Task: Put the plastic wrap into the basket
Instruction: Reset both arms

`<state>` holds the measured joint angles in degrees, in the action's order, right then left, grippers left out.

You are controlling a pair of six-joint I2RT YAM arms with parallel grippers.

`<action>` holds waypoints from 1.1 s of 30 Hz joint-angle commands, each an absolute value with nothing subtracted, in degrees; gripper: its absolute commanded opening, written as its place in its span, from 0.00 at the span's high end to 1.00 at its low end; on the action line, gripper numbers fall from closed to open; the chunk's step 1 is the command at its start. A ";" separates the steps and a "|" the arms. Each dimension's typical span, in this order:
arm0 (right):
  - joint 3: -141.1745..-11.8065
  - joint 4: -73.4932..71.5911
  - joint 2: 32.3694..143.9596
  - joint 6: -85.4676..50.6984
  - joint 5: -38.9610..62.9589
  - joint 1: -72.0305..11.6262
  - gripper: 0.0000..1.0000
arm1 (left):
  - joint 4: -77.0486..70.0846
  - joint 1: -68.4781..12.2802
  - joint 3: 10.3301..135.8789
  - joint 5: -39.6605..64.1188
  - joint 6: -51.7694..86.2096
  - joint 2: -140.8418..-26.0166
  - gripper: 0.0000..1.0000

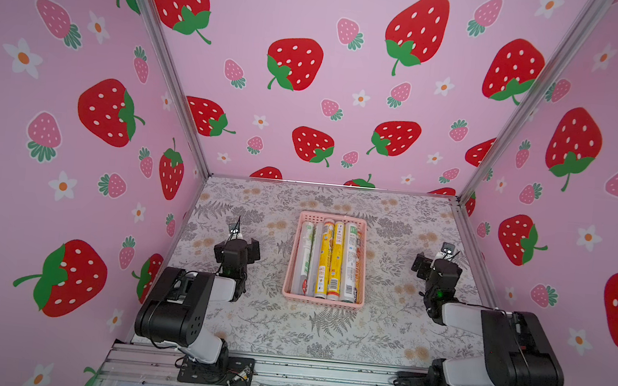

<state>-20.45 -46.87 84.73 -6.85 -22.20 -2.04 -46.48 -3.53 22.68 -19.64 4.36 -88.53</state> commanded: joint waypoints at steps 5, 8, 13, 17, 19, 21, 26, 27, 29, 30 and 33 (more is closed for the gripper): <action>-24.96 -46.78 89.61 -7.02 -13.94 -0.69 0.00 | -45.97 -2.29 24.93 -15.98 4.13 -88.66 0.01; -25.03 -46.91 90.04 -6.93 -14.03 -0.68 0.00 | -45.88 -2.18 24.99 -15.60 4.22 -88.59 0.01; -24.70 -48.31 90.26 -6.67 -14.11 -0.67 0.00 | -46.01 -2.09 24.90 -15.48 4.22 -88.58 0.00; -24.70 -48.10 90.23 -6.68 -14.02 -0.69 0.00 | -45.97 -2.11 24.94 -15.55 4.22 -88.55 0.00; -24.70 -48.08 90.18 -6.69 -13.99 -0.63 0.00 | -45.97 -2.11 24.87 -15.48 4.24 -88.52 0.00; -24.70 -48.10 90.26 -6.60 -14.08 -0.68 0.00 | -45.97 -2.11 24.87 -15.53 4.19 -88.54 0.00; -24.86 -48.01 90.27 -6.63 -14.09 -0.66 0.00 | -45.90 -2.11 24.87 -15.49 4.22 -88.53 0.00; -24.87 -47.99 90.39 -6.59 -14.13 -0.65 0.00 | -45.96 -2.10 24.89 -15.48 4.22 -88.51 0.00; -24.95 -47.90 90.43 -6.52 -14.08 -0.75 0.00 | -45.97 -2.11 24.89 -15.48 4.19 -88.57 0.00; -25.04 -47.77 90.50 -6.57 -14.12 -0.79 0.00 | -45.90 -2.11 24.96 -15.52 4.22 -88.56 0.01; -24.95 -47.80 90.36 -6.57 -14.12 -0.74 0.00 | -45.95 -2.11 24.98 -15.51 4.22 -88.58 0.00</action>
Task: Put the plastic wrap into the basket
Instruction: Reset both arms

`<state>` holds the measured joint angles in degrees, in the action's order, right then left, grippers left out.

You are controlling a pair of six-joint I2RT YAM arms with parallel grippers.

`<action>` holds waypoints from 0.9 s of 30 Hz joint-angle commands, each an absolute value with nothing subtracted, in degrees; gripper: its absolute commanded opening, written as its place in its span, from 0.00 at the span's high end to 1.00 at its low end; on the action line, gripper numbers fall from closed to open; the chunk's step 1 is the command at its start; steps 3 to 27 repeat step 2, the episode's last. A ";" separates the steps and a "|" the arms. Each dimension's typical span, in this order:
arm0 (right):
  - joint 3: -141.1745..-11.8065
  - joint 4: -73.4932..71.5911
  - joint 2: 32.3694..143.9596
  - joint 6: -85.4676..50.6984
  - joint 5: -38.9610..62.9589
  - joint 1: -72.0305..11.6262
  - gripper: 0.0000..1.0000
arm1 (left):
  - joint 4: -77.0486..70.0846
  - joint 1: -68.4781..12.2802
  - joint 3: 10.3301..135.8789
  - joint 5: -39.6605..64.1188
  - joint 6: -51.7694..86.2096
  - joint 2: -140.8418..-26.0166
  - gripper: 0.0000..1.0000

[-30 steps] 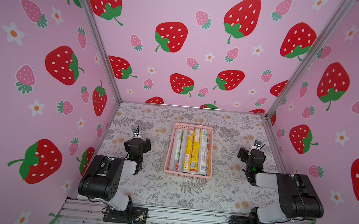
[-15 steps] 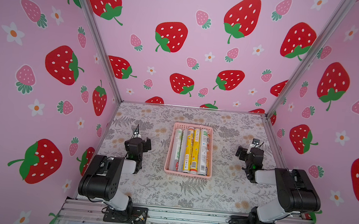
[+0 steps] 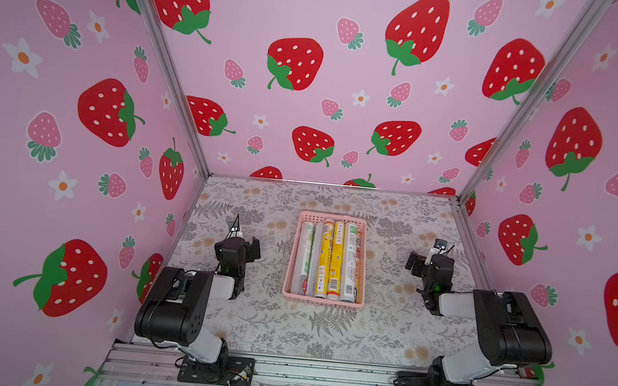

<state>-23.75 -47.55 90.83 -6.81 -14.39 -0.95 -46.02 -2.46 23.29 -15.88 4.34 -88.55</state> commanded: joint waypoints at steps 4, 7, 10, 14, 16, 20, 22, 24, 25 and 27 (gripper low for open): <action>-24.87 -47.91 90.35 -6.58 -14.08 -0.76 0.00 | -45.94 -2.11 24.96 -15.47 4.22 -88.59 0.00; -24.87 -47.91 90.35 -6.58 -14.08 -0.76 0.00 | -45.94 -2.11 24.96 -15.47 4.22 -88.59 0.00; -24.87 -47.91 90.35 -6.58 -14.08 -0.76 0.00 | -45.94 -2.11 24.96 -15.47 4.22 -88.59 0.00; -24.87 -47.91 90.35 -6.58 -14.08 -0.76 0.00 | -45.94 -2.11 24.96 -15.47 4.22 -88.59 0.00; -24.87 -47.91 90.35 -6.58 -14.08 -0.76 0.00 | -45.94 -2.11 24.96 -15.47 4.22 -88.59 0.00; -24.87 -47.91 90.35 -6.58 -14.08 -0.76 0.00 | -45.94 -2.11 24.96 -15.47 4.22 -88.59 0.00; -24.87 -47.91 90.35 -6.58 -14.08 -0.76 0.00 | -45.94 -2.11 24.96 -15.47 4.22 -88.59 0.00; -24.87 -47.91 90.35 -6.58 -14.08 -0.76 0.00 | -45.94 -2.11 24.96 -15.47 4.22 -88.59 0.00; -24.87 -47.91 90.35 -6.58 -14.08 -0.76 0.00 | -45.94 -2.11 24.96 -15.47 4.22 -88.59 0.00; -24.87 -47.91 90.35 -6.58 -14.08 -0.76 0.00 | -45.94 -2.11 24.96 -15.47 4.22 -88.59 0.00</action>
